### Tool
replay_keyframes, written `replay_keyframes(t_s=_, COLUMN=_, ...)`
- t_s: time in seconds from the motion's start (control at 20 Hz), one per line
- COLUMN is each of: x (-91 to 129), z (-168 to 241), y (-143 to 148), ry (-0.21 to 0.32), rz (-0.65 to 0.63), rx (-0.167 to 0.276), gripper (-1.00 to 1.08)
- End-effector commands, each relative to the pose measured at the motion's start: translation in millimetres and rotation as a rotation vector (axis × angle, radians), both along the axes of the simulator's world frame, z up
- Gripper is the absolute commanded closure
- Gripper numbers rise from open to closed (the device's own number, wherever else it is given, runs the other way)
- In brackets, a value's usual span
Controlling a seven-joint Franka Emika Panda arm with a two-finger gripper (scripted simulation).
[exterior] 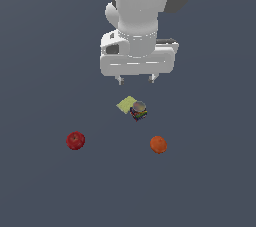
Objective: Pick up a designated object from a clutter of objects.
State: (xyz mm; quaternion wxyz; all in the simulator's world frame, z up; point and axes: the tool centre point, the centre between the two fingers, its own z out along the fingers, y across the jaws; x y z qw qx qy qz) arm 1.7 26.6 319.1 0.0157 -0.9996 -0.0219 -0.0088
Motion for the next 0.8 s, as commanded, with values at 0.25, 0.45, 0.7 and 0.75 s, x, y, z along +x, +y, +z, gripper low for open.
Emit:
replay_keyframes(t_s=0.25, x=4, z=-2, y=5, ry=-0.004, rz=0.011, rx=-0.002, gripper=-0.92)
replay_keyframes(t_s=0.45, x=7, z=-2, y=13, ry=-0.01, rz=0.031, rx=-0.004, gripper=-0.92)
replay_keyframes(t_s=0.7, x=7, z=-1, y=14, ry=-0.01, rz=0.033, rx=-0.005, gripper=-0.92)
replay_keyframes(t_s=0.75, x=8, z=-2, y=12, ry=-0.01, rz=0.029, rx=-0.004, gripper=-0.92)
